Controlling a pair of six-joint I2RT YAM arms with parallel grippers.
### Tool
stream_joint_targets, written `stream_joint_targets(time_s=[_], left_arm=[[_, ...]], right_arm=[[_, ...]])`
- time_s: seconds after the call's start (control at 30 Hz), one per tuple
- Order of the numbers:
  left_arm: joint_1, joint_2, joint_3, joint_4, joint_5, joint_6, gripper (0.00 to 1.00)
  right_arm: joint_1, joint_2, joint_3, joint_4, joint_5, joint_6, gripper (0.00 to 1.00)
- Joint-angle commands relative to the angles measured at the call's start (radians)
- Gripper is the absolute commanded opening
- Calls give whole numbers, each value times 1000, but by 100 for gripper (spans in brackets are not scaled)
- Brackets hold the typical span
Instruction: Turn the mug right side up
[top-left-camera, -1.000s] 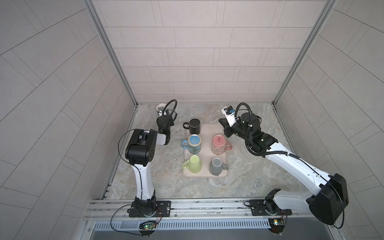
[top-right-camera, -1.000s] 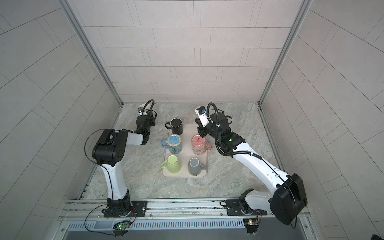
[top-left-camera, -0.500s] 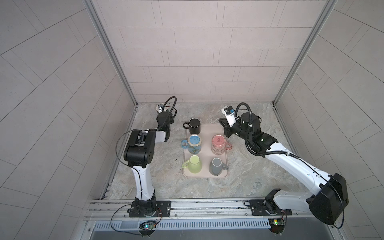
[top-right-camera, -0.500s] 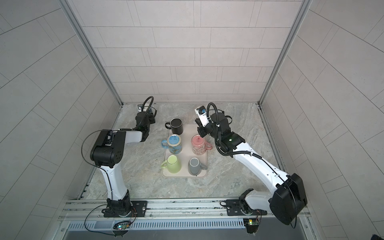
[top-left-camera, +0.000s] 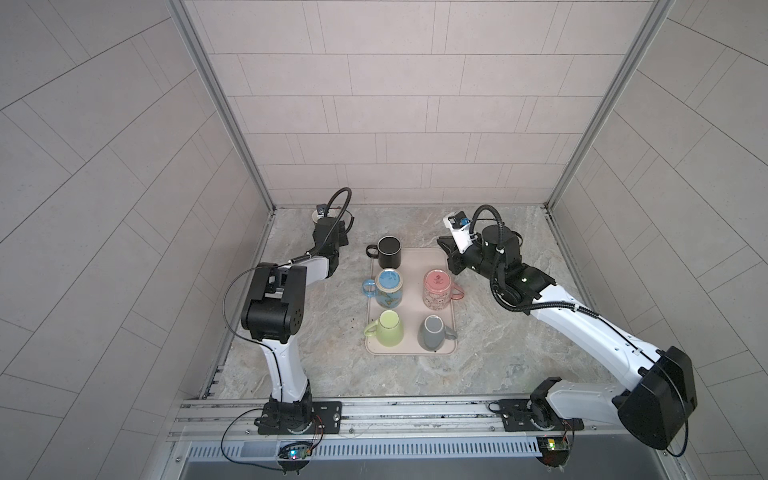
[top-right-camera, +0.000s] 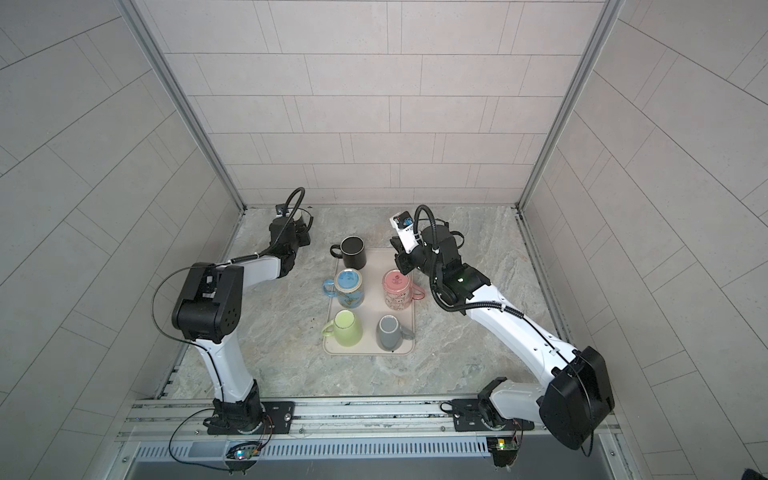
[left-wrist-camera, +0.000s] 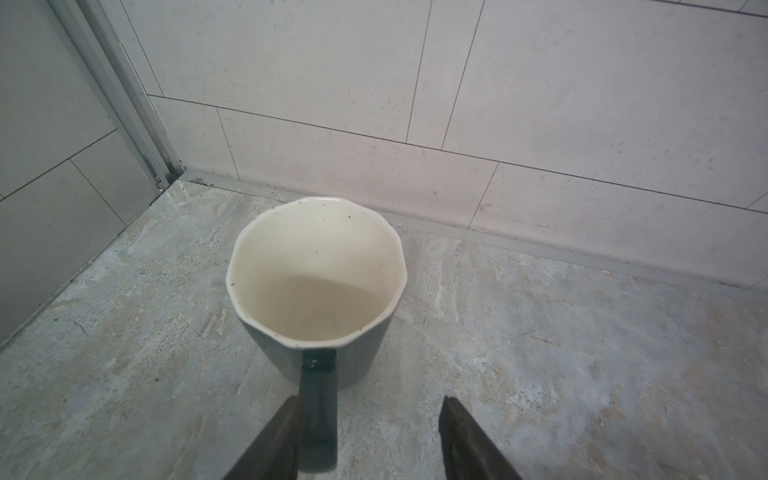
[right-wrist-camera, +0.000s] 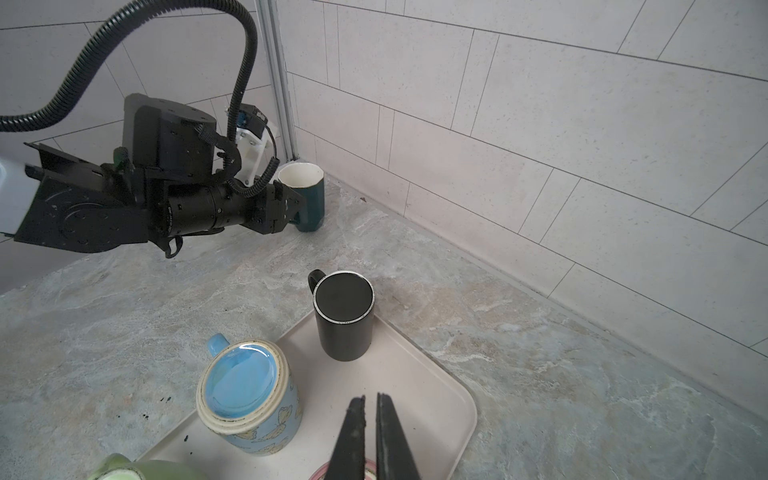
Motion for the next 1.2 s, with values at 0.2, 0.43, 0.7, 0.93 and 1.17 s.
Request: stream_joint_targets(time_s=[0.2, 0.43, 0.7, 0.93, 1.17], left_arm=[[-4, -87, -62, -50, 46, -41, 58], [-5, -120, -94, -70, 63, -58, 59], [-8, -240, -106, -194, 176, -156, 59], [-2, -394, 53, -594, 382, -302, 64], [1, -481, 131, -839, 577, -467, 66]], right_arm=[[-2, -28, -17, 27, -13, 17, 8], [-1, -48, -37, 30, -6, 23, 8], [-1, -62, -48, 23, -4, 36, 8], [-1, -60, -23, -27, -8, 54, 9], [-4, -40, 49, -110, -51, 111, 10]])
